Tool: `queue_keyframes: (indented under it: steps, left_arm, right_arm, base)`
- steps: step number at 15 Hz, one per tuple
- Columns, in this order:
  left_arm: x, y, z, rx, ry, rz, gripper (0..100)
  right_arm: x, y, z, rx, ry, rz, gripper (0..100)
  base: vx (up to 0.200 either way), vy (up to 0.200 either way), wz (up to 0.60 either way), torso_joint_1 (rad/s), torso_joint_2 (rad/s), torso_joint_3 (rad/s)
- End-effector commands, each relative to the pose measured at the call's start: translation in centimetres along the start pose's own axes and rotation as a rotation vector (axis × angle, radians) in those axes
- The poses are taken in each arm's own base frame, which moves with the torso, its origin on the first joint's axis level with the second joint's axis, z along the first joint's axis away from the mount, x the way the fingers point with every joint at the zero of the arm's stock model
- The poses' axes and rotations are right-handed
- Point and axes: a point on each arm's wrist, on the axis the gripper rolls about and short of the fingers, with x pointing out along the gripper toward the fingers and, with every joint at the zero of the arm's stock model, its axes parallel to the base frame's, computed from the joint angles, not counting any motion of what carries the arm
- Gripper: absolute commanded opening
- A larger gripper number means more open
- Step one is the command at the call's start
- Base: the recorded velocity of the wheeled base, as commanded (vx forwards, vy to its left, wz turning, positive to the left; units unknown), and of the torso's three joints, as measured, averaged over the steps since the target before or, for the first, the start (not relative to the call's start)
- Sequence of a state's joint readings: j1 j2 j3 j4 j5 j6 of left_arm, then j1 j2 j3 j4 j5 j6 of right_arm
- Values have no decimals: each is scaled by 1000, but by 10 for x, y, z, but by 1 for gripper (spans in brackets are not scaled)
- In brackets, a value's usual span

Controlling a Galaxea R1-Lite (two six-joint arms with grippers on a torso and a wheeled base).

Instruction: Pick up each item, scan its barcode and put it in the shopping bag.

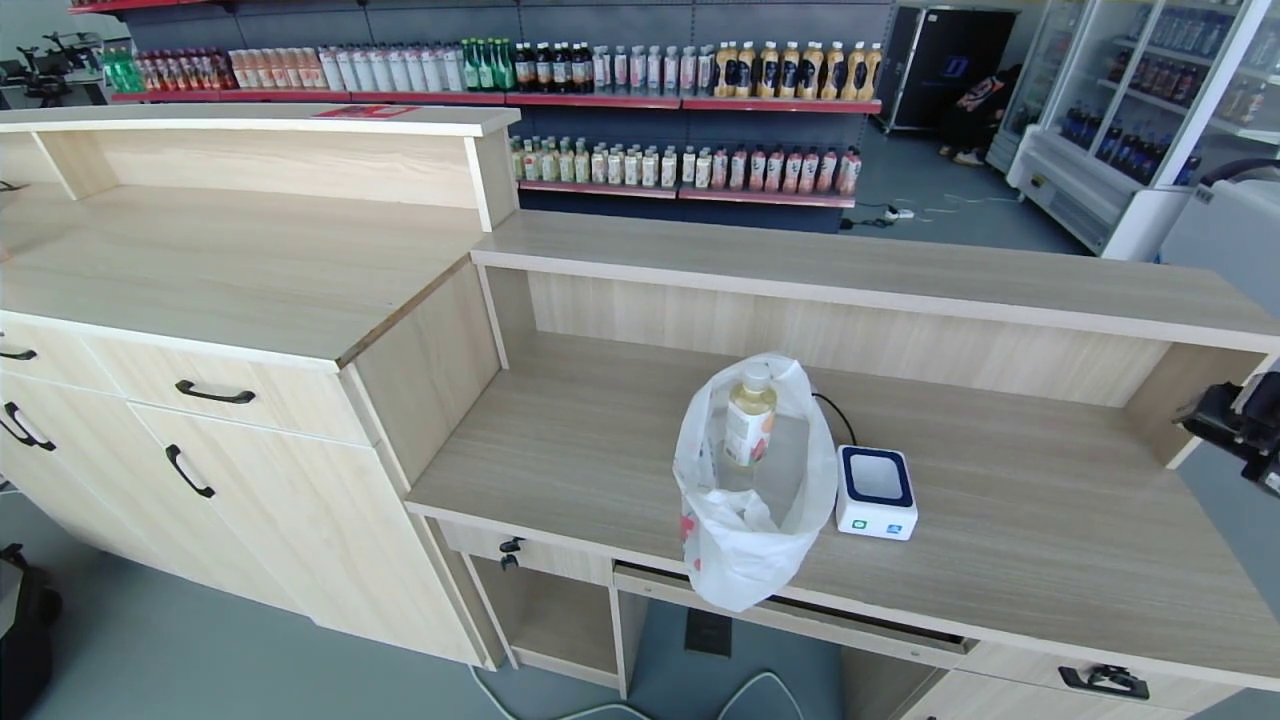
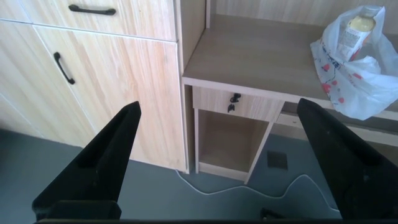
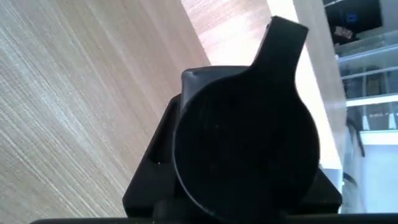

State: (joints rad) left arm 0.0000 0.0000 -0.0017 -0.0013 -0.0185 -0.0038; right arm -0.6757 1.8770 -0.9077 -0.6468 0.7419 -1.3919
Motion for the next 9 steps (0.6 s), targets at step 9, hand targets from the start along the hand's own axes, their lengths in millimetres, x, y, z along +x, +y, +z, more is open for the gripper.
queue_keyframes:
  steps: [9]
  left_arm:
    - [0,0,0,-1,0,0,100]
  right_arm:
    - [-106,48,201,-1404,-624,-497,0]
  base:
    - [0,0,0,0,0,0]
